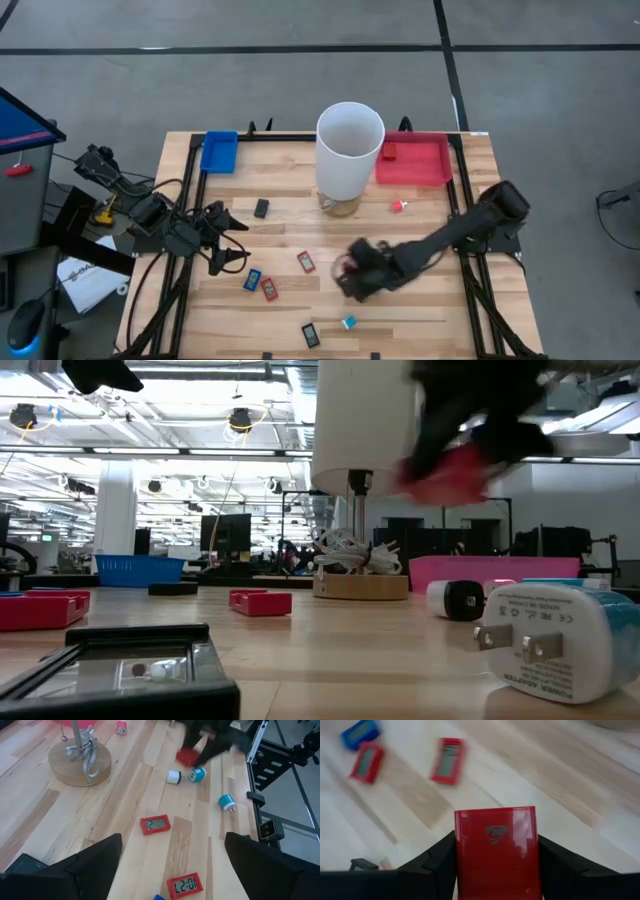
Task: Pick & Place Office items
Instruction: Put the red charger adapter into the pink bin
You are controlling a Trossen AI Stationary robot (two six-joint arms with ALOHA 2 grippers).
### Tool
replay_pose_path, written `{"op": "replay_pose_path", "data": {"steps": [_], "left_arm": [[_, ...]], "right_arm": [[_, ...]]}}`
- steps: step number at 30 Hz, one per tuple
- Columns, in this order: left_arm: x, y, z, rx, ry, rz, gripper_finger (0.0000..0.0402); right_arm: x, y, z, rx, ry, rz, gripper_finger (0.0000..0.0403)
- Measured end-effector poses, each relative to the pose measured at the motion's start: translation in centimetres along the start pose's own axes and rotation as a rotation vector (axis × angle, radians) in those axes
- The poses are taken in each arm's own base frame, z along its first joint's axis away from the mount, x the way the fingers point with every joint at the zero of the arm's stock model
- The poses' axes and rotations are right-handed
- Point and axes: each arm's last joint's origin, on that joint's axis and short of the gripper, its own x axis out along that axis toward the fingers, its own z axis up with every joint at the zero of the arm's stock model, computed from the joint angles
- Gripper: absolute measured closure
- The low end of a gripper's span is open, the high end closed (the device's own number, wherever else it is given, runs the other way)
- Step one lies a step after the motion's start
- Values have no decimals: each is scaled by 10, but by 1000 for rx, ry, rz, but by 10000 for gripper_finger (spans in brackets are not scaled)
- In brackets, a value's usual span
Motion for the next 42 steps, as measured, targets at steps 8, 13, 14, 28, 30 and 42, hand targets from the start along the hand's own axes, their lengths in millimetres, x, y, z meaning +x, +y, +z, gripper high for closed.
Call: {"op": "replay_pose_path", "data": {"steps": [8,13,14,28,30,42], "left_arm": [[0,2,-1,12,3,26,50],[1,3,-1,9,1,32,50],[1,3,0,7,0,35,50],[2,4,2,-3,-12,47,50],[2,5,2,-3,-14,50,50],[4,8,5,-55,-37,81,50]], "right_arm": [[-44,-47,-17,371,-74,-355,200],[-48,-69,14,408,-95,-531,200],[-49,-76,22,416,-108,-584,200],[-85,-222,61,562,-186,-578,200],[-92,-243,56,633,-212,-514,200],[-90,-290,89,671,-350,-442,200]]}}
